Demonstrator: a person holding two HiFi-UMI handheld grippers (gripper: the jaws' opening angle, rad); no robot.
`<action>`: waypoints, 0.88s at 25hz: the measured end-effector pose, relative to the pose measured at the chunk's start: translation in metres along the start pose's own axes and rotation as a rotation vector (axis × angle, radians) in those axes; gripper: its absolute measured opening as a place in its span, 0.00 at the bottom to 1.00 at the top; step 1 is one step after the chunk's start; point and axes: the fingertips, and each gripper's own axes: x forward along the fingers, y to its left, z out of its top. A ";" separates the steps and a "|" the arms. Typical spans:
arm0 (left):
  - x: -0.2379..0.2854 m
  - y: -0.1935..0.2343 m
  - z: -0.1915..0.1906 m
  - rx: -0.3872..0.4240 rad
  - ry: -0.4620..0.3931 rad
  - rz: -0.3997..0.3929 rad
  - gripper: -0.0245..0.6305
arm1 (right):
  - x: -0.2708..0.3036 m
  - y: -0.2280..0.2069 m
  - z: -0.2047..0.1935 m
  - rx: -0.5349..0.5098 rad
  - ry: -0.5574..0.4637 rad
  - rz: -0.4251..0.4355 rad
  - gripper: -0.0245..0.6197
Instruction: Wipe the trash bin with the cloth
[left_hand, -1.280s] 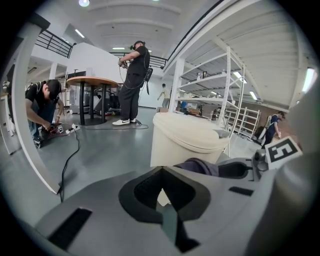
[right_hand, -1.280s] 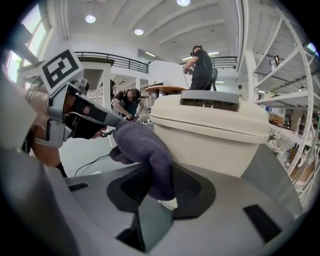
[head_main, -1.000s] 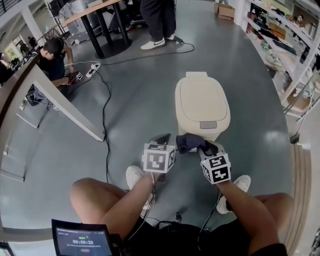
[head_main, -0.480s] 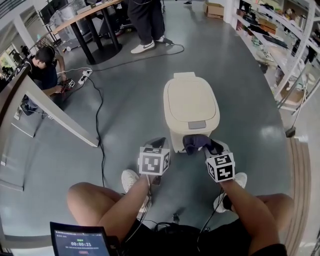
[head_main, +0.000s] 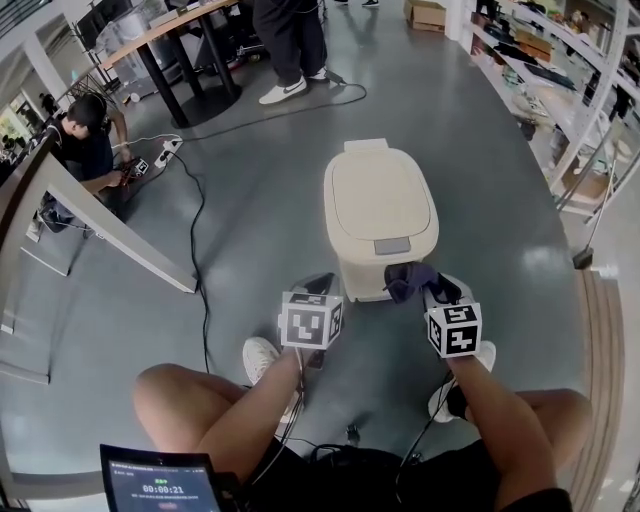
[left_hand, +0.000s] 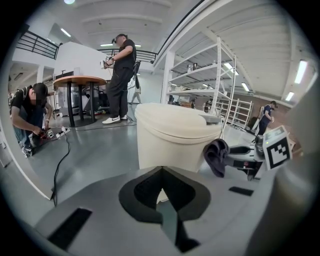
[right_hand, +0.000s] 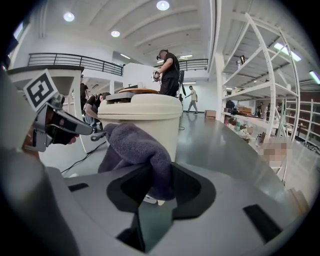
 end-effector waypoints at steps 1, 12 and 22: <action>0.001 -0.001 -0.001 0.007 0.003 0.000 0.04 | -0.001 -0.003 -0.001 -0.002 0.002 -0.003 0.22; 0.032 0.004 -0.029 -0.223 -0.024 0.012 0.04 | -0.003 0.015 -0.023 -0.183 0.032 0.024 0.22; 0.032 0.018 -0.040 0.083 -0.052 0.061 0.04 | 0.035 0.096 -0.037 -0.026 0.041 0.144 0.22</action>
